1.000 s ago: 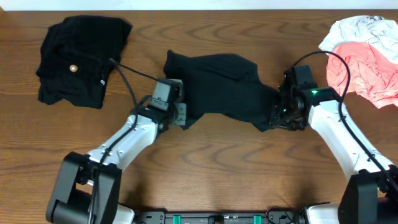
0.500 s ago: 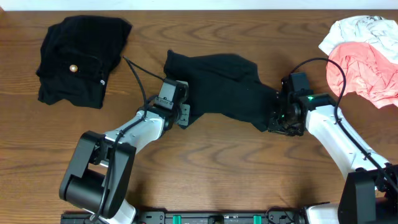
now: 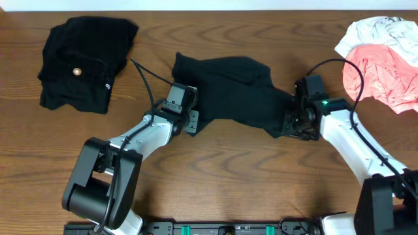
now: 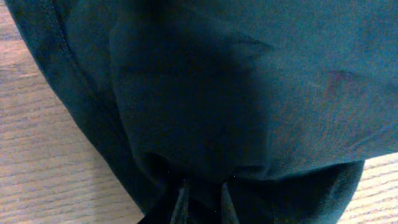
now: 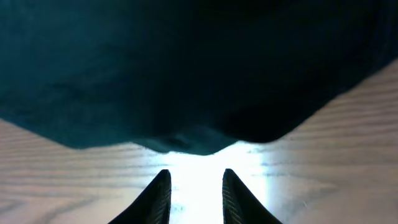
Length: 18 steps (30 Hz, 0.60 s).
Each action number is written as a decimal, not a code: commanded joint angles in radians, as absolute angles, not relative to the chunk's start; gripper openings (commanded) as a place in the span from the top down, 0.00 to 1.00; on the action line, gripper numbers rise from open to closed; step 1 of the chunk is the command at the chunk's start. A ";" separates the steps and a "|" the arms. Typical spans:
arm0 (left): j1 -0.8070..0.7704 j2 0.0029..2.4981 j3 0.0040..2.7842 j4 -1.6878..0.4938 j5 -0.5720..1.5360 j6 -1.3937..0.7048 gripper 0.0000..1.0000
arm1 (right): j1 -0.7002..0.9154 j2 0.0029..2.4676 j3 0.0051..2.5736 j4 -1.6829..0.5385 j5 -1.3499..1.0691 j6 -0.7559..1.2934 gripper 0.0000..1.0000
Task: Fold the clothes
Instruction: 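Lower the stretched garment flat onto the table with both grippers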
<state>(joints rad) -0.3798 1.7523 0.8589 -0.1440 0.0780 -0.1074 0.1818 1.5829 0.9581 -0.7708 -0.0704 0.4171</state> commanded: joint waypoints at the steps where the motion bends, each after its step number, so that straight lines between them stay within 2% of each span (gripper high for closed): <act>1: -0.377 1.779 0.840 -0.175 0.074 -0.105 0.81 | 0.190 1.641 0.952 -0.752 -0.052 0.433 0.78; 5: -0.377 1.779 0.840 -0.175 0.074 -0.105 0.81 | 0.198 1.694 0.952 -0.688 -0.047 0.432 0.89; 7: -0.377 1.779 0.840 -0.175 0.075 -0.106 0.81 | 0.199 1.718 0.952 -0.652 -0.043 0.432 0.89; 9: -0.377 1.779 0.840 -0.178 0.075 -0.106 0.81 | 0.200 1.740 0.952 -0.624 -0.024 0.431 0.99; 11: -0.377 1.777 0.840 -0.187 0.075 -0.106 0.81 | 0.200 1.757 0.952 -0.613 -0.023 0.426 0.99; 14: -0.377 1.773 0.840 -0.220 0.075 -0.106 0.89 | 0.200 1.781 0.952 -0.628 -0.022 0.402 0.99; 18: -0.377 1.747 0.840 -0.284 0.075 -0.117 0.91 | 0.198 1.780 0.953 -0.738 0.008 0.404 0.99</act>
